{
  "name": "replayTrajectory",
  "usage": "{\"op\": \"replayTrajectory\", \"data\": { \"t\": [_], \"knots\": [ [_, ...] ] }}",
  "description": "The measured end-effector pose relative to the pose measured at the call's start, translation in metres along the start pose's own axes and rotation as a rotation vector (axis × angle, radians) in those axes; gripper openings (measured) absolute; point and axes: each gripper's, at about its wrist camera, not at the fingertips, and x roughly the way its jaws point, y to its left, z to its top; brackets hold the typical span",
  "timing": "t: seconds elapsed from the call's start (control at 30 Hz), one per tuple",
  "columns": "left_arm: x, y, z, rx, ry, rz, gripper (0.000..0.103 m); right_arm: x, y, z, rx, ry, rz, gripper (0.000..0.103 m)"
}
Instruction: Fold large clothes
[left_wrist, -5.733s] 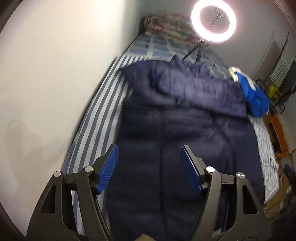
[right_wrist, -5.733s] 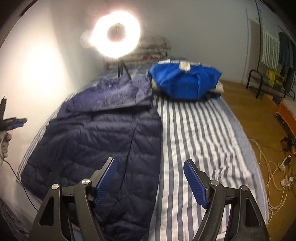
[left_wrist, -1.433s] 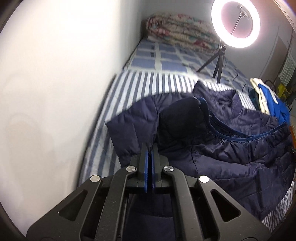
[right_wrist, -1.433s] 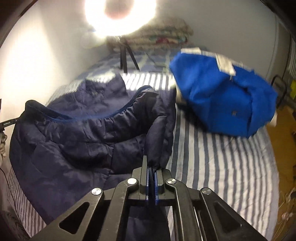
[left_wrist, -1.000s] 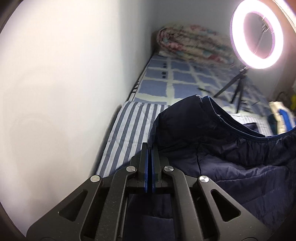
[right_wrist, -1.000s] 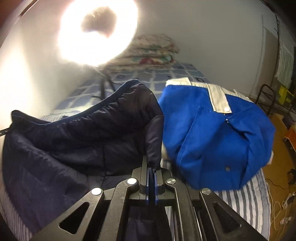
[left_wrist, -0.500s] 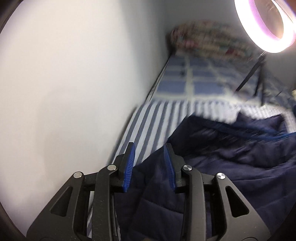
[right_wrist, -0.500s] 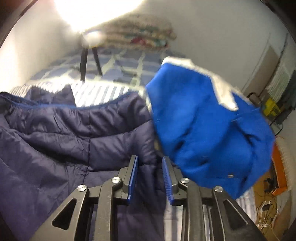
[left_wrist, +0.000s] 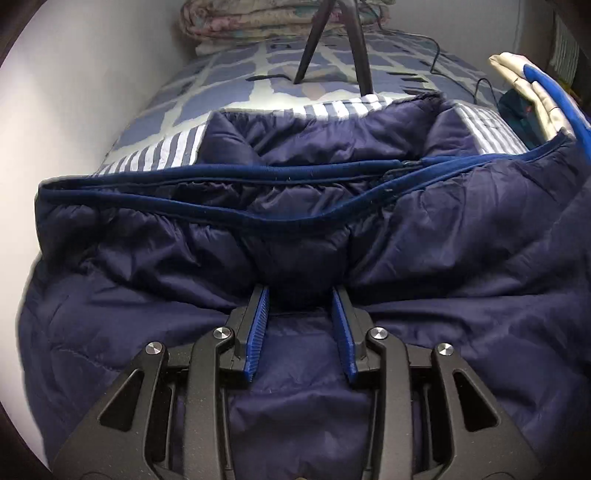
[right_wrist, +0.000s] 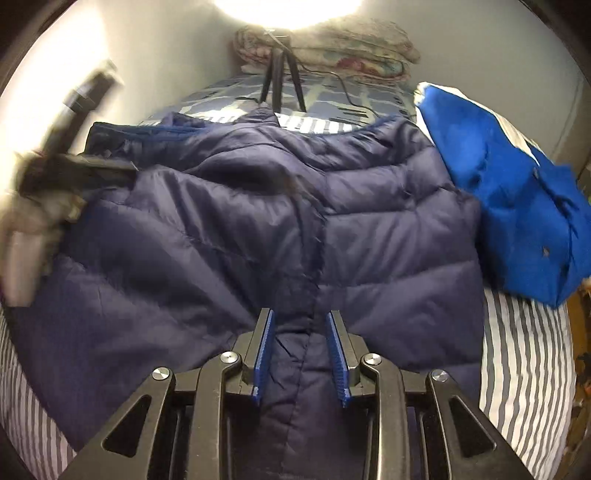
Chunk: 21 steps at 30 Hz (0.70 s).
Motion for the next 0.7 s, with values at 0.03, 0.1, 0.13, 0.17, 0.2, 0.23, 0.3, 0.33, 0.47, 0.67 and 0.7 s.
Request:
{"op": "replayTrajectory", "data": {
  "t": [0.03,0.1,0.13,0.17,0.2,0.23,0.3,0.33,0.47,0.67,0.7],
  "knots": [
    [-0.003,-0.001,0.002,-0.002,-0.005,0.010,0.037,-0.008,-0.003,-0.002,0.012,-0.001,0.008,0.029],
    [-0.017,0.004,0.004,-0.009,-0.015,0.014,0.037,-0.029,-0.010,-0.006,0.045,-0.029,0.028,0.032],
    [-0.030,0.010,0.004,-0.022,-0.050,0.004,0.037,-0.044,-0.017,-0.013,0.077,-0.055,0.048,0.040],
    [-0.045,0.021,0.001,-0.037,-0.083,-0.005,0.037,-0.053,-0.024,-0.019,0.101,-0.071,0.053,0.045],
    [-0.064,0.032,-0.001,-0.047,-0.113,-0.004,0.037,-0.065,-0.032,-0.027,0.132,-0.092,0.050,0.058],
    [-0.078,0.040,-0.006,-0.054,-0.134,-0.001,0.037,-0.079,-0.043,-0.038,0.175,-0.116,0.047,0.070],
    [-0.108,0.060,-0.018,-0.070,-0.169,-0.010,0.037,-0.090,-0.061,-0.056,0.241,-0.132,0.029,0.079],
    [-0.118,0.063,-0.025,-0.076,-0.177,-0.023,0.037,-0.094,-0.073,-0.068,0.283,-0.131,0.000,0.079],
    [-0.146,0.046,-0.062,-0.059,-0.182,-0.107,0.037,-0.087,-0.108,-0.098,0.437,-0.080,0.008,0.080],
    [-0.123,-0.030,-0.102,0.014,-0.109,-0.160,0.037,-0.053,-0.121,-0.136,0.748,-0.027,0.357,0.084],
    [-0.106,-0.040,-0.107,0.035,-0.082,-0.116,0.037,-0.047,-0.120,-0.140,0.791,-0.032,0.400,0.084]
  ]
}}
